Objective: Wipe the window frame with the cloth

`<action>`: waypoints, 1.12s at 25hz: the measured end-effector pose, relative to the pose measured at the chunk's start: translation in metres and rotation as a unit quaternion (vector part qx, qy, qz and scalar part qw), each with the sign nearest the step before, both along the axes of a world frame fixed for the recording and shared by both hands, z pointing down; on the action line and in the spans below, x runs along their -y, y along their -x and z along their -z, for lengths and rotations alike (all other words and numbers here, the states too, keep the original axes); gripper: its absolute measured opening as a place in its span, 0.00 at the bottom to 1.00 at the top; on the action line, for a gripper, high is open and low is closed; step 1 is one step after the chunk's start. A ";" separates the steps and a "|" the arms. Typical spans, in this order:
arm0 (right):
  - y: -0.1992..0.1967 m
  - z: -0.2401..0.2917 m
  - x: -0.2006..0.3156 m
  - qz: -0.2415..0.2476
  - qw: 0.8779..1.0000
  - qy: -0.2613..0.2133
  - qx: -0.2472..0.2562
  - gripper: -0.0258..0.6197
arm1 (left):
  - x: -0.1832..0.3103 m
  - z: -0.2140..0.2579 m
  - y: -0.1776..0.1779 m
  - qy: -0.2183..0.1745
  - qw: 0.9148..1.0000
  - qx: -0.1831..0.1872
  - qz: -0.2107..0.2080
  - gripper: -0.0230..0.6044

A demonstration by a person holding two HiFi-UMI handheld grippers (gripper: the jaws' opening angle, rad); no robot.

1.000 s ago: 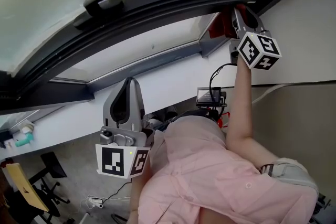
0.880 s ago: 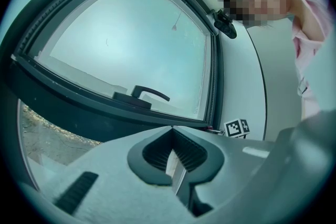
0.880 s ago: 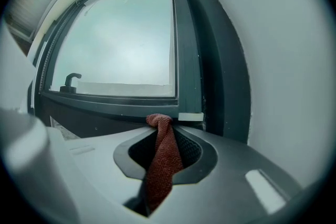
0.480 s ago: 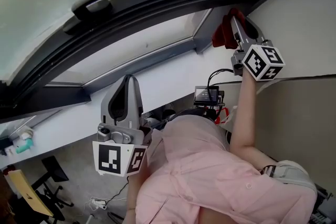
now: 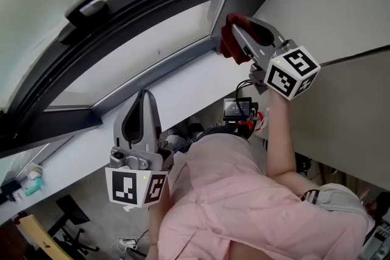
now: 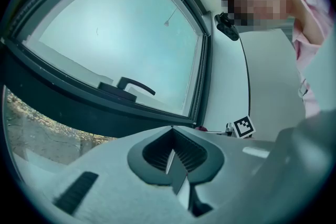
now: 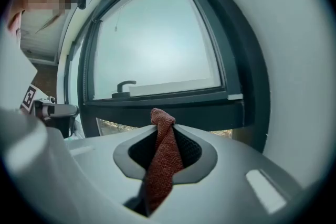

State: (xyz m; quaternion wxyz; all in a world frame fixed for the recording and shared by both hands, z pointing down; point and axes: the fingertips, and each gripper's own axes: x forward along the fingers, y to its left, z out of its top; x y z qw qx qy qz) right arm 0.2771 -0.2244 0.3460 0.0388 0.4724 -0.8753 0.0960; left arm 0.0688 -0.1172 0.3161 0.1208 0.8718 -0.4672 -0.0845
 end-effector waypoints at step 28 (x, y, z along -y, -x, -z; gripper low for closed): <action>0.223 0.040 -0.153 0.107 0.994 0.006 0.028 0.14 | -0.134 -0.003 0.178 0.000 1.000 0.010 0.029 0.03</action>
